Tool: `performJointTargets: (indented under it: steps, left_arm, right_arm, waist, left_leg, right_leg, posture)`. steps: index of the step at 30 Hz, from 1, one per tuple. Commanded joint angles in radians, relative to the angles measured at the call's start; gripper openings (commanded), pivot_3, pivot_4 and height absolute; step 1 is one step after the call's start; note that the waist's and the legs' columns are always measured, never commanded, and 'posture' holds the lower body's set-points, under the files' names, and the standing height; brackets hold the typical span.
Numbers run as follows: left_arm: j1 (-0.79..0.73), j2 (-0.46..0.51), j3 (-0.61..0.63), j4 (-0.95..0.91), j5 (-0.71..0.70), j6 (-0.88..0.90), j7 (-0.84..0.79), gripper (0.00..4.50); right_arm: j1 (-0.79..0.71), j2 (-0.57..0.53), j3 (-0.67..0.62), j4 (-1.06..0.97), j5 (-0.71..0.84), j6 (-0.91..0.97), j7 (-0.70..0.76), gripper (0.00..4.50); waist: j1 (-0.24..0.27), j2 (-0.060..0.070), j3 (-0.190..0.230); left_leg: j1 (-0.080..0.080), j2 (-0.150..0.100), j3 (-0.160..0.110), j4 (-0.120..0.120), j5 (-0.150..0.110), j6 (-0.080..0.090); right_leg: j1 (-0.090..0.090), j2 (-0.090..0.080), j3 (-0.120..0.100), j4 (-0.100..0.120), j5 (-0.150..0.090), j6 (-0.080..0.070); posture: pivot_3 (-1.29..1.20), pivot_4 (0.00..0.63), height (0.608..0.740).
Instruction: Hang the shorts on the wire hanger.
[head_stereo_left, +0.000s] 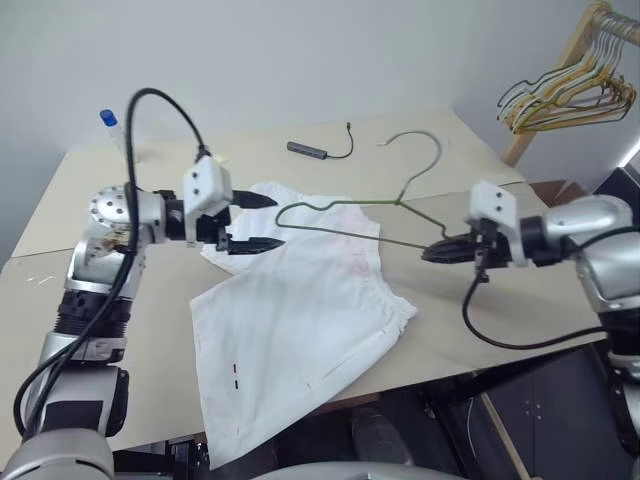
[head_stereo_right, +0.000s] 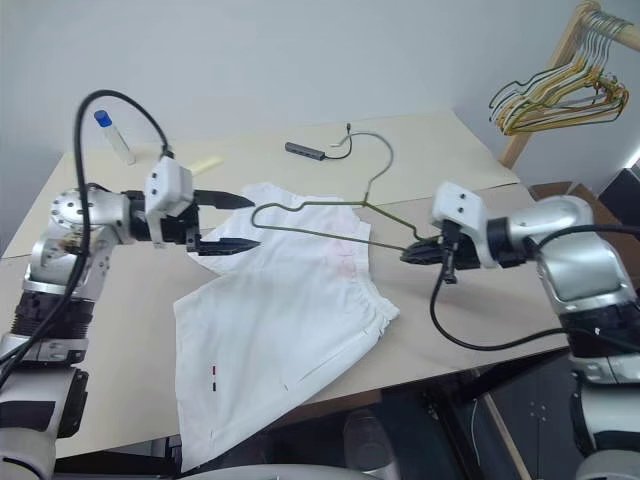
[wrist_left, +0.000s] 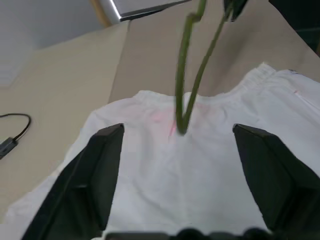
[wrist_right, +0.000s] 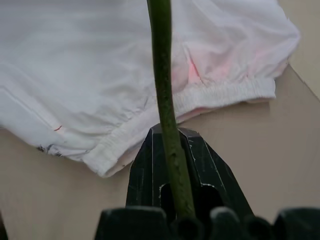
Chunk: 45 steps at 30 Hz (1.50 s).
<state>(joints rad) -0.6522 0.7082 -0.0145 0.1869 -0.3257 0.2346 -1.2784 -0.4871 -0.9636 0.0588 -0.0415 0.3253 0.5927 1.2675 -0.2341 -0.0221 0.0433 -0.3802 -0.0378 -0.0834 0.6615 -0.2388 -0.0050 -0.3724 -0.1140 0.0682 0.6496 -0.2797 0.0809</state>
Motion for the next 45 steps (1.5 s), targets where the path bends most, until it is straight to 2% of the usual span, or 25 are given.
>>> performJointTargets:
  steps: [1, 5, 10, 17, 25, 31, 39, 45]
  left_arm:
    - [0.044, 0.010, 0.072, -0.067, -0.075, 0.054, 0.024, 4.46]
    - [0.151, -0.013, 0.137, -0.220, -0.202, 0.123, 0.036, 4.46]
    - [0.220, -0.014, 0.156, -0.325, -0.280, 0.183, 0.059, 4.46]
    - [0.244, 0.003, 0.153, -0.375, -0.309, 0.218, 0.069, 4.46]
    - [0.256, 0.017, 0.149, -0.398, -0.317, 0.224, 0.072, 4.46]
    - [0.258, 0.021, 0.143, -0.397, -0.312, 0.218, 0.071, 4.46]
    - [0.275, 0.029, 0.152, -0.408, -0.314, 0.212, 0.070, 4.46]
    - [0.290, 0.035, 0.157, -0.420, -0.316, 0.212, 0.073, 4.46]
  right_arm:
    - [0.111, -0.022, -0.147, -0.081, 0.082, 0.116, -0.059, 0.00]
    - [0.302, 0.024, -0.309, -0.130, 0.195, 0.282, -0.144, 0.00]
    - [0.423, 0.105, -0.367, -0.097, 0.276, 0.464, -0.246, 0.00]
    - [0.365, 0.158, -0.336, 0.088, 0.304, 0.639, -0.330, 0.00]
    - [0.329, 0.127, -0.269, 0.121, 0.327, 0.682, -0.282, 0.00]
    - [0.303, 0.104, -0.203, 0.127, 0.328, 0.684, -0.253, 0.00]
    - [0.261, 0.093, -0.273, 0.246, 0.326, 0.656, -0.274, 0.00]
    - [0.272, 0.071, -0.245, 0.289, 0.301, 0.626, -0.260, 0.00]
  waist:
    - [0.000, 0.000, 0.000]
    - [0.006, 0.000, 0.000]
    - [0.016, 0.001, -0.002]
    - [0.028, 0.004, -0.003]
    - [0.031, 0.004, -0.003]
    - [0.034, 0.004, -0.003]
    - [0.052, 0.004, -0.003]
    - [0.067, 0.004, -0.003]
  left_leg:
    - [0.000, 0.000, 0.000, 0.000, 0.000, 0.000]
    - [0.001, 0.001, 0.000, 0.000, 0.000, 0.000]
    - [0.003, 0.001, 0.001, 0.000, 0.000, 0.000]
    - [0.007, 0.001, 0.003, 0.000, 0.000, 0.000]
    - [0.007, 0.001, 0.003, 0.000, 0.000, 0.000]
    - [0.007, 0.001, 0.003, 0.000, 0.000, 0.000]
    - [0.007, 0.000, 0.003, 0.000, -0.001, 0.001]
    - [0.007, 0.000, 0.003, 0.000, -0.001, 0.001]
  right_leg:
    - [0.000, 0.000, 0.000, 0.000, 0.000, 0.000]
    - [0.001, 0.000, 0.000, 0.000, 0.000, 0.000]
    - [0.003, 0.000, 0.001, 0.000, 0.001, 0.000]
    - [0.007, 0.001, 0.001, -0.002, 0.001, 0.000]
    - [0.007, 0.002, 0.001, -0.002, 0.001, 0.000]
    - [0.007, 0.002, 0.001, -0.002, 0.001, 0.000]
    - [0.007, 0.002, 0.001, -0.003, 0.001, 0.000]
    - [0.007, 0.002, 0.001, -0.003, 0.001, 0.000]
  posture:
    - [-0.21, 0.000, 0.740]
    - [-0.21, 0.000, 0.740]
    - [-0.20, 0.000, 0.740]
    - [-0.19, 0.000, 0.740]
    - [-0.17, 0.000, 0.740]
    - [-0.16, 0.000, 0.740]
    - [-0.15, 0.000, 0.740]
    - [-0.14, 0.000, 0.740]
